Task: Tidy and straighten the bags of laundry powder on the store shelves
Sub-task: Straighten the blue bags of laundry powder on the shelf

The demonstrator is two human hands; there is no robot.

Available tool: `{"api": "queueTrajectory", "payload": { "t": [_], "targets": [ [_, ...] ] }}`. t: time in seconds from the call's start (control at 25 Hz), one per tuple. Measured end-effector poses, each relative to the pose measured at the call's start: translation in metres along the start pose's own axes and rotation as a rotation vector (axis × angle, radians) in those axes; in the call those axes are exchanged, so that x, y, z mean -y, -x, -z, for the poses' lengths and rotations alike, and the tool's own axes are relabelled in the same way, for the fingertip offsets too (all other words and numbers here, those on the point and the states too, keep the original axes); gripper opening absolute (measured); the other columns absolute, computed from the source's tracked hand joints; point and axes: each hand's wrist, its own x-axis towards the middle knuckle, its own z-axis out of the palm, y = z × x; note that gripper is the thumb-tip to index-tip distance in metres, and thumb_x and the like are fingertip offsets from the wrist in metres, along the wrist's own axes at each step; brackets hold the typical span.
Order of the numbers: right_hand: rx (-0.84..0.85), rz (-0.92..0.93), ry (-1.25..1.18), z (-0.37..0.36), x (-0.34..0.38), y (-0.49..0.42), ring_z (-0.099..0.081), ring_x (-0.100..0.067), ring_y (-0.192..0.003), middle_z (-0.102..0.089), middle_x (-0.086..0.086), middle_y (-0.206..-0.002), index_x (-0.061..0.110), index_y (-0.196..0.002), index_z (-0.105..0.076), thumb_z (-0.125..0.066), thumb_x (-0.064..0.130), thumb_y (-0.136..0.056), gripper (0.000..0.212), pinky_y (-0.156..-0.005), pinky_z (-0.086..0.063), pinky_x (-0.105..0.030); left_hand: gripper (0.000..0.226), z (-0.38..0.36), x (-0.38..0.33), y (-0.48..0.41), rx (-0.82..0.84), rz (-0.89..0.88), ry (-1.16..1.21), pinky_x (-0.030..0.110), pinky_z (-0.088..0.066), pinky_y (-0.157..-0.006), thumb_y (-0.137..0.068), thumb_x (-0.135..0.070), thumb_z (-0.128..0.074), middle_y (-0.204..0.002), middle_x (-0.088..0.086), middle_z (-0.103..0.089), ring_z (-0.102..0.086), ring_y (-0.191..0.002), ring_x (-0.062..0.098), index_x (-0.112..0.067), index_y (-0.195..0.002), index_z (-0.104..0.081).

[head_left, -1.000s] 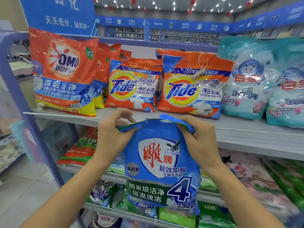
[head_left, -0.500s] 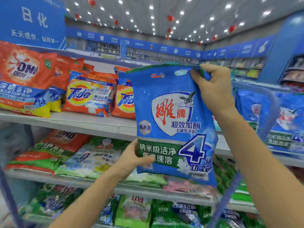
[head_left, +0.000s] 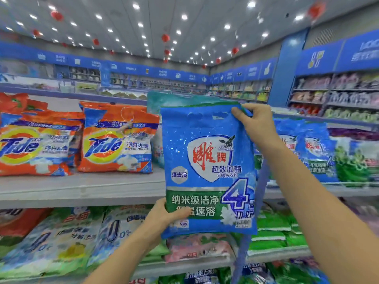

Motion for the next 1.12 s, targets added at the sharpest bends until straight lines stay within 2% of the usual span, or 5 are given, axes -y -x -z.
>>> {"api": "queueTrajectory", "payload": {
  "t": [0.24, 0.44, 0.88, 1.04, 1.12],
  "targets": [
    [0.172, -0.412, -0.349, 0.018, -0.016, 0.040, -0.060, 0.002, -0.077, -0.058, 0.003, -0.100, 0.025, -0.131, -0.041, -0.050, 0.039, -0.092, 0.043, -0.067, -0.048, -0.018, 0.080, -0.002, -0.030, -0.028, -0.047, -0.104, 0.131, 0.025, -0.056, -0.055, -0.019, -0.045, -0.092, -0.085, 0.008, -0.075, -0.072, -0.069, 0.019, -0.012, -0.088, -0.068],
    [0.053, -0.655, -0.513, 0.015, -0.048, 0.088, -0.066, -0.013, -0.065, -0.072, -0.002, -0.083, 0.014, -0.105, -0.065, -0.061, 0.082, -0.040, 0.094, -0.070, -0.057, -0.035, 0.041, -0.035, -0.049, -0.071, -0.088, -0.210, 0.027, 0.037, -0.056, -0.073, -0.052, -0.046, -0.084, -0.078, 0.000, -0.074, -0.069, -0.068, 0.016, -0.019, -0.075, -0.063],
    [-0.471, -0.523, -0.011, 0.155, -0.114, 0.121, -0.027, -0.015, -0.054, -0.028, -0.007, -0.061, 0.013, -0.062, -0.031, -0.039, 0.068, -0.079, 0.059, -0.054, -0.023, -0.029, 0.039, -0.208, -0.011, -0.116, 0.157, -0.077, 0.091, 0.038, -0.053, -0.073, -0.065, -0.049, -0.057, -0.066, -0.005, -0.072, -0.068, -0.061, 0.012, -0.013, -0.077, -0.062],
    [-0.262, -0.725, -0.161, 0.241, -0.155, 0.120, -0.051, -0.019, -0.115, -0.052, 0.004, -0.125, 0.020, -0.124, -0.050, -0.042, 0.081, -0.068, 0.083, -0.103, -0.038, -0.043, 0.066, -0.289, 0.001, -0.140, 0.105, -0.045, 0.060, 0.054, -0.049, -0.089, -0.049, -0.071, -0.061, -0.090, 0.007, -0.070, -0.065, -0.092, 0.033, -0.014, -0.082, -0.061],
    [-0.078, -0.706, -0.112, 0.288, -0.181, 0.123, -0.047, -0.013, -0.118, -0.046, 0.012, -0.129, 0.028, -0.125, -0.041, -0.050, 0.063, -0.082, 0.056, -0.106, -0.036, -0.036, 0.079, -0.327, 0.003, -0.159, 0.070, -0.046, 0.040, 0.053, -0.047, -0.093, -0.046, -0.074, -0.062, -0.100, 0.008, -0.069, -0.062, -0.101, 0.033, -0.010, -0.092, -0.062]
  ]
}}
